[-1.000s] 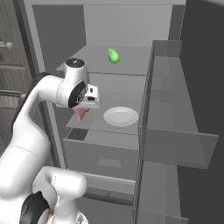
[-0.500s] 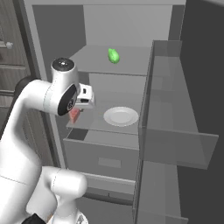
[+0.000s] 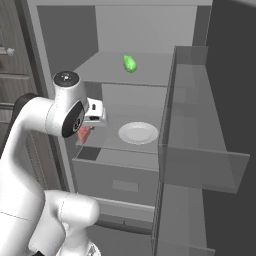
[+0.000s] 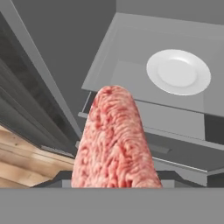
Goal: Transport the steak from the fridge to the microwave and turn on the microwave.
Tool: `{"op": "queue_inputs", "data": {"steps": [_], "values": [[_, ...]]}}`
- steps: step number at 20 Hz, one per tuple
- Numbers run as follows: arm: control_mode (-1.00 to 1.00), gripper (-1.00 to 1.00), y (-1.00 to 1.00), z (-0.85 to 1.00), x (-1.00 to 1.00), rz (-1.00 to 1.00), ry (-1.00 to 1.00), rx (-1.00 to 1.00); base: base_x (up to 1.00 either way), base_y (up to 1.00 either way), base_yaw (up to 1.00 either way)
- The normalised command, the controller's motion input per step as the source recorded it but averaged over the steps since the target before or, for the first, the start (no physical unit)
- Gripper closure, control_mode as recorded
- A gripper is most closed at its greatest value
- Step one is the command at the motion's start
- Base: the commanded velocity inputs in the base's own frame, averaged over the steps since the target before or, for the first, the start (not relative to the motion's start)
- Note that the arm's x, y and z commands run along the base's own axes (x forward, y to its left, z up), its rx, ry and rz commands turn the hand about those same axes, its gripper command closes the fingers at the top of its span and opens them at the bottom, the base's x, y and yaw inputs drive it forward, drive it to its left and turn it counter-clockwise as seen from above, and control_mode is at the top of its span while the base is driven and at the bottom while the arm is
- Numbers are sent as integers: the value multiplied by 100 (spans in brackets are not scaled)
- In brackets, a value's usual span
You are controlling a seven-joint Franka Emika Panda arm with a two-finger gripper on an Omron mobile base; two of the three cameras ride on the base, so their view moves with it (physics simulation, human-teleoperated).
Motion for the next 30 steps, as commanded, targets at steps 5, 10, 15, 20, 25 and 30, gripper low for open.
{"op": "queue_inputs", "data": {"steps": [5,10,15,20,25,30], "values": [[-100,100,0,0,0,0,0,0,0,0,0],[-100,100,0,0,-4,0,0,1,0,0,0],[-100,100,3,-2,-51,-2,-7,4,0,0,0],[-100,100,7,0,-70,-5,-15,7,0,0,0],[-100,100,13,-2,-71,0,-21,8,0,0,0],[-100,100,25,-3,-13,0,-5,0,0,0,0]]}}
